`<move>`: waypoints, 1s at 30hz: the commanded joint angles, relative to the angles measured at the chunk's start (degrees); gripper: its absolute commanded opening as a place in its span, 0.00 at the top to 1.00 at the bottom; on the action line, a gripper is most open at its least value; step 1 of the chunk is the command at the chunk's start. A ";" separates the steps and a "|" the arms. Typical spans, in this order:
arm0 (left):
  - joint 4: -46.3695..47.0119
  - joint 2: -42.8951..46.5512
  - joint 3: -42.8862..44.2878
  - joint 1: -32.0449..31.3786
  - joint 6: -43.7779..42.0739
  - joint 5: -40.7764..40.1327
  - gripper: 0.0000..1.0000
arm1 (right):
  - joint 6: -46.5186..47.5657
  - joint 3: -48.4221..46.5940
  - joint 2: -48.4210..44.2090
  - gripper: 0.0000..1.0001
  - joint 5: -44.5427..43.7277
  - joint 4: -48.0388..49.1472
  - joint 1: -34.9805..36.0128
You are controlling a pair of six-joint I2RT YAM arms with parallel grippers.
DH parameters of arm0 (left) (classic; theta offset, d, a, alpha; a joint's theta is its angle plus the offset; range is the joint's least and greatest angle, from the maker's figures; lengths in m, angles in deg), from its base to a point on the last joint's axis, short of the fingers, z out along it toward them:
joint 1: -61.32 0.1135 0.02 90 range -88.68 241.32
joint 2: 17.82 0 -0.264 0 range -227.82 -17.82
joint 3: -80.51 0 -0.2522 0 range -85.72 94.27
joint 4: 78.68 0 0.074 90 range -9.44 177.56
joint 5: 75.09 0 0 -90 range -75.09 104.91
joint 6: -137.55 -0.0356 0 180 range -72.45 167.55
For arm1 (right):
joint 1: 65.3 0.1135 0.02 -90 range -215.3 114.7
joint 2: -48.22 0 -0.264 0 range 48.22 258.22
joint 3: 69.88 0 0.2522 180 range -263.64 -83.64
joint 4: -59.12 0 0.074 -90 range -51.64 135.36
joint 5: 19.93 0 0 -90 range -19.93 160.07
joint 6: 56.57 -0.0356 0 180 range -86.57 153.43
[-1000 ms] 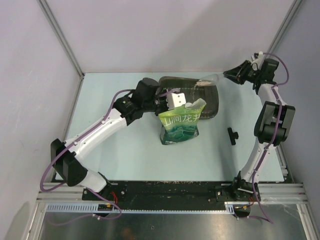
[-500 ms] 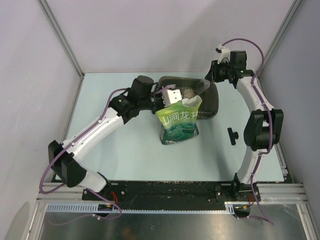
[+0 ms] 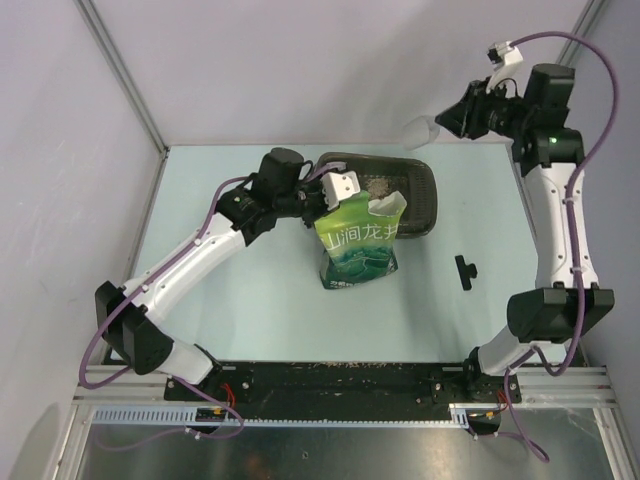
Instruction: Fill the litter box with clean litter
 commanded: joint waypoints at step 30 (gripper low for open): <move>8.43 3.59 -0.32 1.02 8.38 1.63 1.00 | 27.11 -8.67 1.61 1.00 1.98 -37.12 11.36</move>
